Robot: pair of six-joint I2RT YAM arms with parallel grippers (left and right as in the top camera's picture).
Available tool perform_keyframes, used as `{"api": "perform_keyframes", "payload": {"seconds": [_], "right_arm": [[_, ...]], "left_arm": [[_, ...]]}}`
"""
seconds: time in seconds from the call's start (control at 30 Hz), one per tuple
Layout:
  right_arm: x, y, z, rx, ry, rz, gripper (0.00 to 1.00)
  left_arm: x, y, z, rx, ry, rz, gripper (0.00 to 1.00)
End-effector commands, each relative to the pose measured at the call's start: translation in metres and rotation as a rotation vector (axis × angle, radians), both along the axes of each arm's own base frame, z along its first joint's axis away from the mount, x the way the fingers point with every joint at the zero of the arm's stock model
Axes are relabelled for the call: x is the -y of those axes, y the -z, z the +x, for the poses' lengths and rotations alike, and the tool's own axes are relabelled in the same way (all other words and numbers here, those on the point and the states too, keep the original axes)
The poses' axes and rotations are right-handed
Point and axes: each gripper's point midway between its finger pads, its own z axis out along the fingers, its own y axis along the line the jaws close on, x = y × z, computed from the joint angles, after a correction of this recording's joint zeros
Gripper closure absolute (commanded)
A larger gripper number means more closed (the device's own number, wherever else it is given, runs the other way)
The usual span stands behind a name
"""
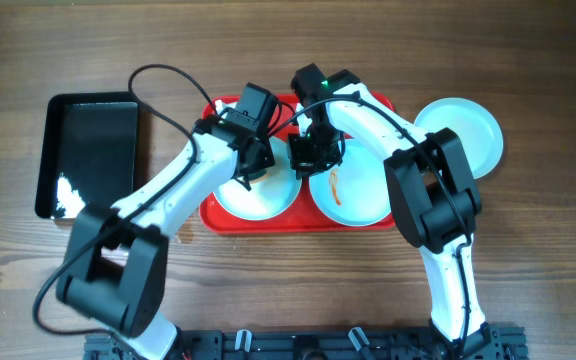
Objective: Clean dirty plates on tray and stack at the side
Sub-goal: 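Keep scrubbing the plate with the sponge while the right gripper holds its rim, then lift the sponge off the plate and pull the left gripper back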
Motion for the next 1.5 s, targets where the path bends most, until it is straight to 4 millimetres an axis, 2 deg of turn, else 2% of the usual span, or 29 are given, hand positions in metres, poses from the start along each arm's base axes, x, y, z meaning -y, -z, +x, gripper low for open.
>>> {"api": "perform_keyframes", "payload": {"seconds": [0.0,0.13,0.23,0.3,0.4,0.5,0.57,0.67,0.8,0.93,1.13,1.27,1.47], "right_arm": [[0.008,0.003,-0.003,0.009,-0.005,-0.049,0.96],[0.008,0.003,-0.003,0.009,-0.006,-0.049,0.96],[0.008,0.003,-0.003,0.009,-0.007,-0.050,0.96],[0.008,0.003,-0.003,0.008,-0.007,-0.050,0.96],[0.008,0.003,-0.003,0.009,-0.009,-0.049,0.96],[0.008,0.003,-0.003,0.009,-0.009,-0.049,0.96],[0.009,0.003,-0.003,0.009,-0.009,-0.049,0.96],[0.009,0.003,-0.003,0.009,-0.009,-0.049,0.96],[0.008,0.003,-0.003,0.009,-0.009,-0.049,0.96],[0.009,0.004,-0.002,0.013,-0.009,-0.056,0.96],[0.009,0.004,-0.002,0.014,-0.007,-0.055,0.96],[0.009,0.004,-0.002,0.015,-0.006,-0.054,0.96],[0.009,0.004,-0.002,0.015,-0.006,-0.054,0.96]], "left_arm": [[0.011,0.031,-0.009,-0.098,-0.014,-0.032,0.96],[0.021,0.050,-0.019,-0.179,0.001,-0.078,0.96],[0.020,0.059,-0.027,-0.220,0.005,-0.068,0.96],[0.011,0.063,-0.031,-0.240,0.009,-0.022,0.96],[-0.019,0.063,-0.037,-0.248,-0.015,0.135,0.96],[-0.049,0.057,-0.041,-0.243,-0.002,0.307,0.96],[-0.076,0.046,-0.038,-0.218,0.011,0.469,0.96],[-0.100,0.031,-0.031,-0.166,0.006,0.631,0.96],[-0.119,0.012,-0.018,-0.084,-0.003,0.787,0.96],[-0.127,-0.006,-0.005,-0.012,-0.017,0.880,0.96],[-0.115,-0.025,0.016,0.066,-0.059,0.828,0.96],[-0.091,-0.032,0.024,0.065,-0.069,0.655,0.96],[-0.019,-0.032,0.021,0.010,-0.017,0.186,0.96]]}}
